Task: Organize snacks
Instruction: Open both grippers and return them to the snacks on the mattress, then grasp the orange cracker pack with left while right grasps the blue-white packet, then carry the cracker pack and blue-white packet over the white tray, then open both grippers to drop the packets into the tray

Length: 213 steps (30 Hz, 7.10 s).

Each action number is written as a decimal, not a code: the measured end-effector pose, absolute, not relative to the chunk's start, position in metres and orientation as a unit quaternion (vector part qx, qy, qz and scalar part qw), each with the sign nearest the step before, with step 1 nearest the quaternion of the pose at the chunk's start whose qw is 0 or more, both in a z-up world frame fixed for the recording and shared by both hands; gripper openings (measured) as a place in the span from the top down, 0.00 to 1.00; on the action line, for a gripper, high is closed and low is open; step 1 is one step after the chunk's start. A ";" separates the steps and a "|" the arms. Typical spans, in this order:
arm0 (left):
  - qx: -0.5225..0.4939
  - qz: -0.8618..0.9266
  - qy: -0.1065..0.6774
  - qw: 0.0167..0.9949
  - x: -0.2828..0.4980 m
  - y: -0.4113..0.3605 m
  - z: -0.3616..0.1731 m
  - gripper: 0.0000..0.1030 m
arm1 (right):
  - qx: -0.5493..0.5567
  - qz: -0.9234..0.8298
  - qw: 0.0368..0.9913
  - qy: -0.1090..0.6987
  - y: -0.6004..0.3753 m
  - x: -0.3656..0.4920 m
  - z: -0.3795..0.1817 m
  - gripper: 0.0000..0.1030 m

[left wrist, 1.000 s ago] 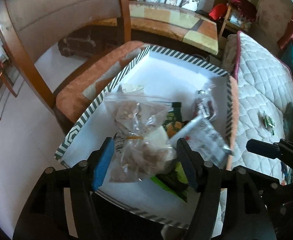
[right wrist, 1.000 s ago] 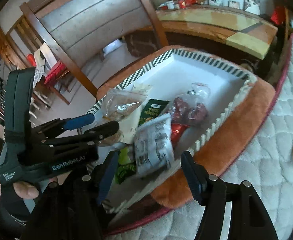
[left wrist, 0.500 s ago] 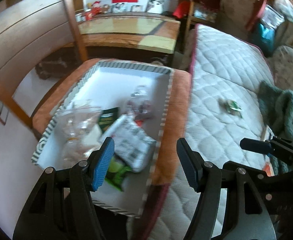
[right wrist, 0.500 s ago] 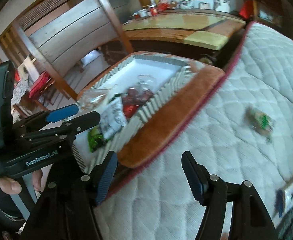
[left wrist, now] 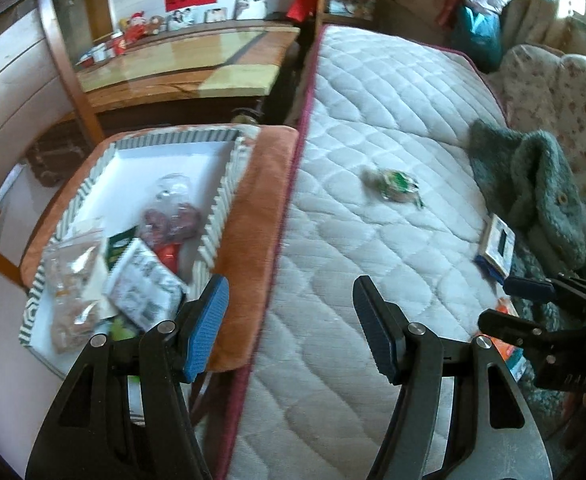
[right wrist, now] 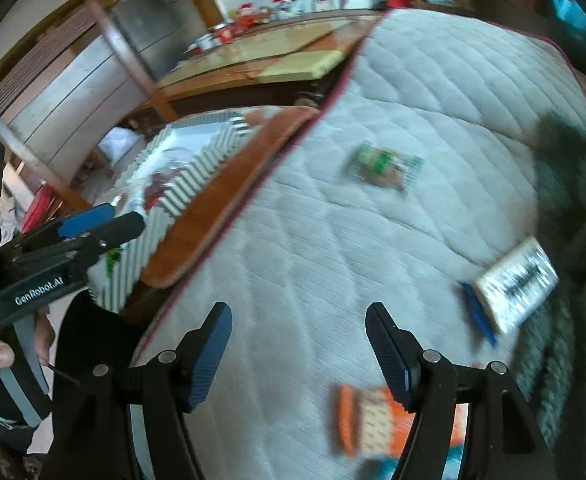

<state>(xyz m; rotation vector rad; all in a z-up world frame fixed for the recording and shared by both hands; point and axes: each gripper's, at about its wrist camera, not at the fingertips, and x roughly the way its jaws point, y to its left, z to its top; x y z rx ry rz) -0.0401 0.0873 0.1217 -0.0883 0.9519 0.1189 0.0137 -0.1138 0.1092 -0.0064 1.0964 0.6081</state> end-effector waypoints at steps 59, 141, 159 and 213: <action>0.096 -0.232 0.538 0.804 0.004 -0.004 0.053 0.29 | 0.097 0.160 0.785 0.591 -0.233 -0.041 0.078 0.19; -0.114 0.185 0.419 0.882 -0.091 0.252 0.118 0.48 | -0.156 0.427 0.742 0.493 0.119 0.013 0.133 0.71; -0.138 0.226 0.422 0.867 -0.094 0.289 0.098 0.48 | -0.189 0.447 0.715 0.503 0.183 0.039 0.117 0.71; -0.114 0.181 0.424 0.880 -0.068 0.213 0.127 0.32 | -0.058 0.390 0.755 0.524 0.053 0.045 0.105 0.49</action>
